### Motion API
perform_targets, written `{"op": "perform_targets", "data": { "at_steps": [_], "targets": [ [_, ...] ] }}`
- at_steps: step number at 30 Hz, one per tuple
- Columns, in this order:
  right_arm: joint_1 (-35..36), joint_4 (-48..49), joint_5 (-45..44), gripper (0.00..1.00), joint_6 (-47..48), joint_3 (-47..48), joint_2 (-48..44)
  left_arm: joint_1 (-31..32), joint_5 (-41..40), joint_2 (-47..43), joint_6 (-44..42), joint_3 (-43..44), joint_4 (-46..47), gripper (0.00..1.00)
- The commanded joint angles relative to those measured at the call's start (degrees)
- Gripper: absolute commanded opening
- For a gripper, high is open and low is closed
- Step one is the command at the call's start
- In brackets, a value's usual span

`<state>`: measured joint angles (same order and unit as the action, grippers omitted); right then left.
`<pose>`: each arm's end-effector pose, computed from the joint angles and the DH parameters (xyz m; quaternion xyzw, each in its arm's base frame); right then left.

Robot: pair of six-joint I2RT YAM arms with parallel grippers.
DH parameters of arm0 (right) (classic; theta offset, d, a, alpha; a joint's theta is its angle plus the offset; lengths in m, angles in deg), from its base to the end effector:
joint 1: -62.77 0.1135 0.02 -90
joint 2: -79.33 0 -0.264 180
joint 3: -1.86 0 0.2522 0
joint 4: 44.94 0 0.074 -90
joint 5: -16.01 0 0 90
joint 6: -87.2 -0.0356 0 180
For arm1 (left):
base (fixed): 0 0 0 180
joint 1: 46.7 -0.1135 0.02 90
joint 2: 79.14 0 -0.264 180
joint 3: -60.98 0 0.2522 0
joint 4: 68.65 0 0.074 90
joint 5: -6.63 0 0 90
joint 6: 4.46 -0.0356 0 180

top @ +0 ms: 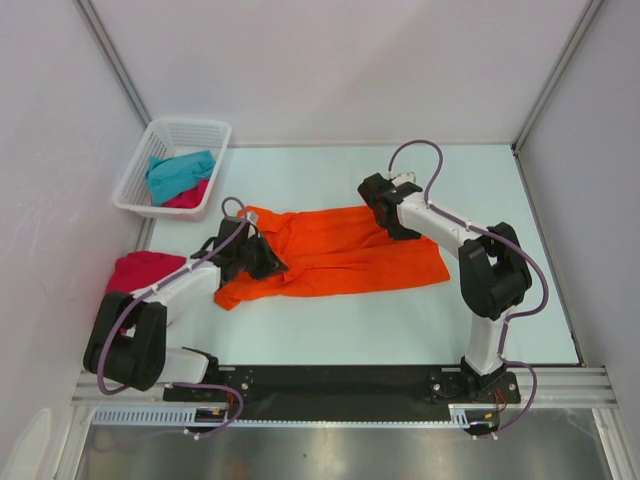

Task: Fold and stack the t-shirts

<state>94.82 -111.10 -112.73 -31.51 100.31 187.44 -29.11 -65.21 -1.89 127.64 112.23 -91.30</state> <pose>0.3302 0.1804 0.2234 0.0136 0.9370 -0.2250 0.2669 0.2442 -0.0890 0.1795 -0.1417 0.9146 -0.3016 0.2289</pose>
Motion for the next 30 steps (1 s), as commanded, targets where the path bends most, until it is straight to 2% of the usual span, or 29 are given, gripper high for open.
{"op": "perform_targets", "data": {
  "at_steps": [1,9,13,18,19,20,21,23,25,28,30],
  "targets": [
    [0.3,0.1,-1.2,0.34,-1.7,-0.9,-2.7,1.0,-1.4,0.9,0.9,2.1,1.9,0.00],
    [0.8,-0.2,-1.1,0.33,-2.2,-2.2,-4.0,1.1,-7.1,8.9,1.4,12.1,0.2,0.00],
    [1.2,-0.9,-1.2,0.33,-2.4,-2.8,-4.7,1.1,-9.6,18.3,1.4,19.9,-1.8,0.00],
    [1.1,-1.6,-1.6,0.33,-2.3,-3.4,-5.5,1.1,-8.7,26.0,2.2,28.1,-3.1,0.01],
    [1.1,-1.6,-1.7,0.33,-2.4,-3.5,-5.8,1.1,-8.1,27.8,2.3,29.2,-3.2,0.04],
    [1.1,-1.7,-1.5,0.33,-2.3,-3.6,-5.8,1.1,-7.8,28.3,2.3,29.6,-3.3,0.13],
    [1.1,-1.7,-1.6,0.33,-2.3,-3.6,-5.8,1.1,-7.4,28.7,2.4,29.8,-3.3,0.34],
    [1.1,-1.6,-1.3,0.33,-2.2,-3.6,-5.4,1.1,-8.0,28.9,2.5,29.7,-3.2,0.56],
    [1.2,-1.6,-1.0,0.33,-2.2,-3.6,-5.3,1.1,-9.4,29.0,2.4,29.7,-3.2,0.75],
    [1.3,-1.3,-0.6,0.33,-2.1,-3.9,-5.0,1.1,-9.5,30.5,2.4,31.3,-3.3,0.84],
    [1.5,-1.4,-0.6,0.33,-2.3,-4.2,-5.0,1.2,-9.5,31.4,2.4,32.3,-3.9,0.85]
  ]
}}
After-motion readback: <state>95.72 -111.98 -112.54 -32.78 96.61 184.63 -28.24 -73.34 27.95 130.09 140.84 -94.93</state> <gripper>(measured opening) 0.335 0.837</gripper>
